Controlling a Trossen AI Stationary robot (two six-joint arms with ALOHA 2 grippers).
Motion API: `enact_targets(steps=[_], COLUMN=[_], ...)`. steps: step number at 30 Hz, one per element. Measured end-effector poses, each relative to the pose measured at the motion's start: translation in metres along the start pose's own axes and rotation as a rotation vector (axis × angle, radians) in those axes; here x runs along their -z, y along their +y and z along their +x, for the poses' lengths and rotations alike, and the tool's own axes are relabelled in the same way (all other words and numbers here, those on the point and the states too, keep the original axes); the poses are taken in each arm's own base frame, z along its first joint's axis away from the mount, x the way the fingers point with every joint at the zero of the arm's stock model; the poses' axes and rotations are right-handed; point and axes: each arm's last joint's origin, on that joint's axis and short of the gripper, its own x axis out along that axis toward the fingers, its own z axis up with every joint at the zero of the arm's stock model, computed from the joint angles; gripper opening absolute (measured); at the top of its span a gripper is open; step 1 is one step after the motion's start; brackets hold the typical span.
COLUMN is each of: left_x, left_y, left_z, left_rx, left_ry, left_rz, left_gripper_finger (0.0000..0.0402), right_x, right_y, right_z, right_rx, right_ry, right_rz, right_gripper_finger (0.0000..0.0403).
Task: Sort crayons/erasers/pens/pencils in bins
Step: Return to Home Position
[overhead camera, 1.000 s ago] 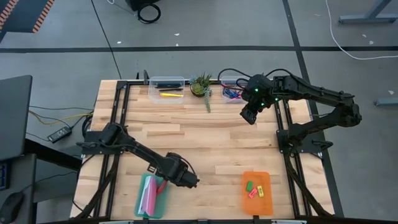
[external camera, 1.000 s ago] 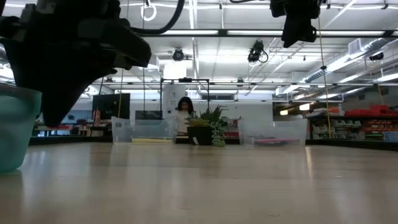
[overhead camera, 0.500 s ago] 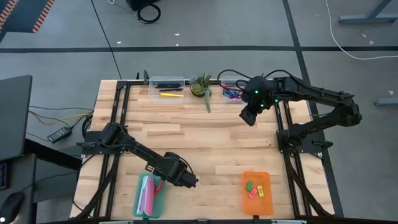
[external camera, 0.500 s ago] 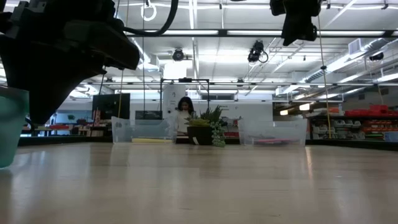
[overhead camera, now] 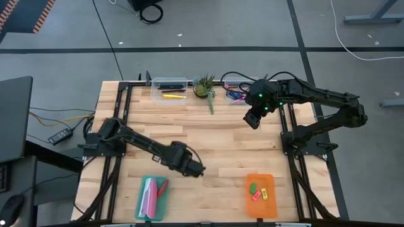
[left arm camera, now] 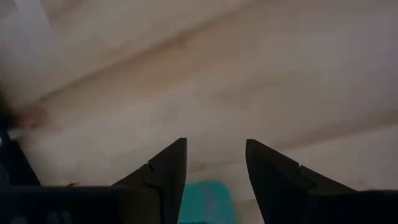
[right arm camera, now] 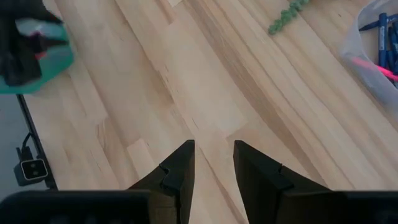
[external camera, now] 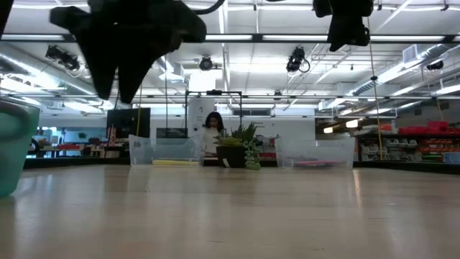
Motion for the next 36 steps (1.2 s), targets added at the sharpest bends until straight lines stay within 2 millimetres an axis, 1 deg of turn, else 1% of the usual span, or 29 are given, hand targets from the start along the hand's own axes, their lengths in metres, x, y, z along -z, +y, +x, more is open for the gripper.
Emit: enact_targets(steps=[5, 10, 17, 21, 25, 27, 30, 33, 36], left_x=[-0.028, -0.058, -0.108, -0.136, -0.158, -0.164, -0.165, -0.158, -0.143], left_y=[0.02, 0.041, 0.073, 0.087, 0.099, 0.106, 0.119, 0.141, 0.174], left_z=[-0.03, -0.063, -0.098, -0.118, -0.134, -0.139, -0.139, -0.132, -0.114], left_rx=[0.077, 0.223, 0.37, 0.534, 0.725, 0.769, 0.749, 0.747, 0.781], left_ry=[-0.113, -0.258, -0.405, -0.501, -0.558, -0.576, -0.612, -0.64, -0.661], left_rz=[0.029, 0.111, 0.258, 0.36, 0.466, 0.518, 0.576, 0.576, 0.491], left_gripper_finger=[0.0172, 0.0172, 0.0172, 0.0172, 0.0171, 0.0171, 0.016, 0.0125, 0.0073], right_x=[0.004, 0.006, 0.006, 0.004, -0.001, -0.004, -0.006, 0.0, 0.014], right_y=[-0.001, -0.002, -0.004, -0.004, -0.002, 0.0, 0.005, 0.007, 0.003], right_z=[-0.003, -0.005, -0.005, -0.005, -0.005, -0.005, -0.007, -0.015, -0.021], right_rx=[0.005, 0.014, 0.056, 0.061, 0.037, 0.025, 0.023, 0.034, 0.018], right_ry=[0.019, 0.034, 0.011, -0.015, -0.063, -0.102, -0.159, -0.22, -0.291], right_rz=[0.014, 0.033, 0.071, 0.074, 0.155, 0.164, 0.131, 0.144, 0.208], right_gripper_finger=[0.0117, 0.0117, 0.0117, 0.0117, 0.0117, 0.0117, 0.0112, 0.0095, 0.007])
